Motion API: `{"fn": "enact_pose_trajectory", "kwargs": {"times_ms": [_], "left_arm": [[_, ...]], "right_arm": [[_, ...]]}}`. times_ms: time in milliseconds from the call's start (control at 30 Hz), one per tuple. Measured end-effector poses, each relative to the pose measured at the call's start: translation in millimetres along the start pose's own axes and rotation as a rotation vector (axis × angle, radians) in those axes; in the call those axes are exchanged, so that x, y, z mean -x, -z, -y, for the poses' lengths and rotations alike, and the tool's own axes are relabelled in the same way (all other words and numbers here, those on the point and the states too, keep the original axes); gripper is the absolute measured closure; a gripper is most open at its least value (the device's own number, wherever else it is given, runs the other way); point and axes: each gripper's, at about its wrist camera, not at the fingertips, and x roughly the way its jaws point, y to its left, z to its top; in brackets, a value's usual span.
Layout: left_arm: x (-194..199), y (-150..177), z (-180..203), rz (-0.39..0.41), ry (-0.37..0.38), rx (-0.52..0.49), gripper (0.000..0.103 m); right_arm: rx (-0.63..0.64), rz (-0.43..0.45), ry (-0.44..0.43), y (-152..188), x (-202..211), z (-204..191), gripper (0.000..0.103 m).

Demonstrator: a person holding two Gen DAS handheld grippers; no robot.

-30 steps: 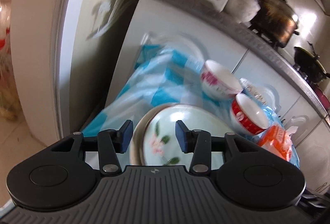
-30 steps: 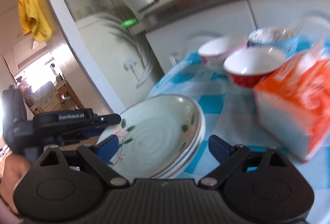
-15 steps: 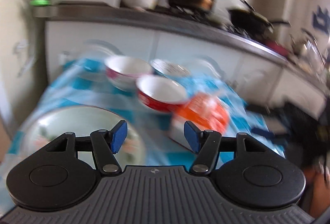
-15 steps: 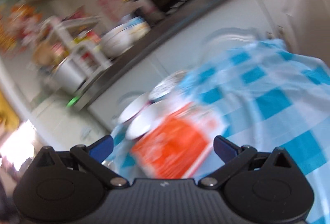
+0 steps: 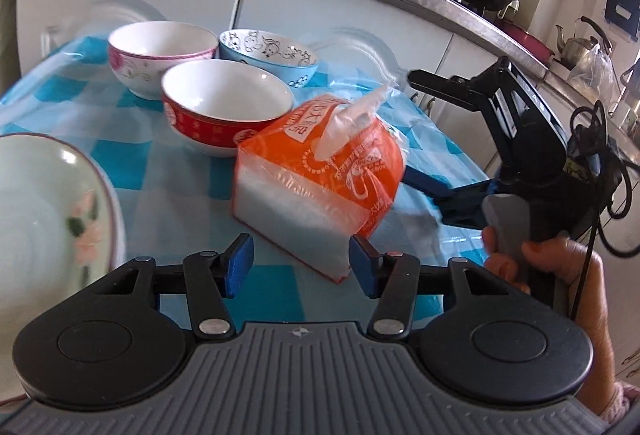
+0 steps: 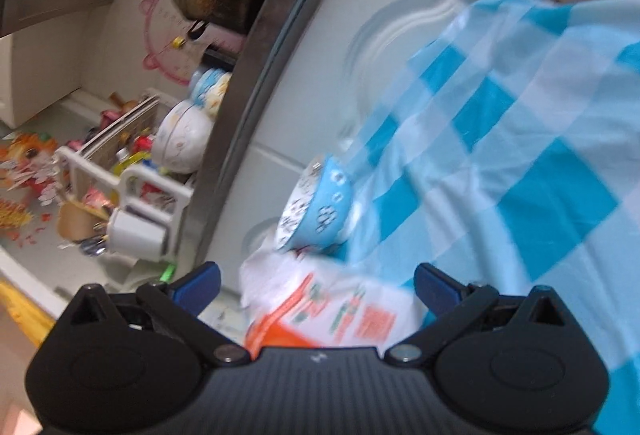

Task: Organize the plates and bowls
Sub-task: 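Move the left tool past the tissue pack toward the bowls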

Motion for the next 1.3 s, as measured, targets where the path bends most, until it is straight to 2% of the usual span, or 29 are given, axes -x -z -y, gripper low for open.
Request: {"fn": "enact_pose_trajectory", "kwargs": {"times_ms": [167,267,300,333,500,733,867,1033,1100,1133,1233,1300], "left_arm": [[-15.3,-4.7,13.7,0.000,0.031,-0.022,0.039],[-36.5,-12.8,24.6,-0.003,0.050,-0.038,0.036],[-42.5,-15.5,29.4,-0.003,0.047,-0.043,0.042],[-49.1,-18.4,34.3,0.003,0.041,-0.054,0.044],[-84.5,-37.4,54.8,0.015,0.048,-0.079,0.045],[-144.4,-83.9,80.2,0.031,0.051,-0.082,0.047],[-178.9,-106.8,96.4,0.039,0.034,-0.094,0.047],[-219.9,-131.5,109.5,0.051,0.017,-0.071,0.047],[-231.5,-137.1,111.2,0.006,0.071,-0.036,0.045],[-233.7,-136.9,115.0,0.009,0.086,-0.045,0.044],[-227.9,-127.1,126.4,0.038,0.057,-0.120,0.041],[-224.2,-123.7,123.9,0.037,0.057,-0.103,0.041]], "right_arm": [[0.027,-0.063,-0.078,-1.0,-8.1,0.3,0.000],[0.022,-0.051,-0.113,-3.3,-5.6,0.8,0.000],[0.014,-0.033,-0.112,-4.5,-2.9,2.7,0.000],[0.003,-0.012,-0.108,-5.9,1.2,5.0,0.000],[-0.008,0.103,-0.081,-16.9,21.2,13.0,0.000],[-0.012,0.330,-0.026,-34.6,63.2,23.8,0.000],[-0.064,0.429,-0.039,-39.8,80.3,36.8,0.000],[-0.064,0.456,-0.029,-43.2,83.2,41.5,0.000],[-0.068,0.452,-0.034,-44.1,82.7,43.0,0.000],[-0.069,0.448,-0.030,-44.3,81.6,43.6,0.000],[-0.071,0.442,-0.026,-44.0,81.0,44.4,0.000],[-0.071,0.446,-0.027,-43.8,82.0,44.2,0.000]]}}
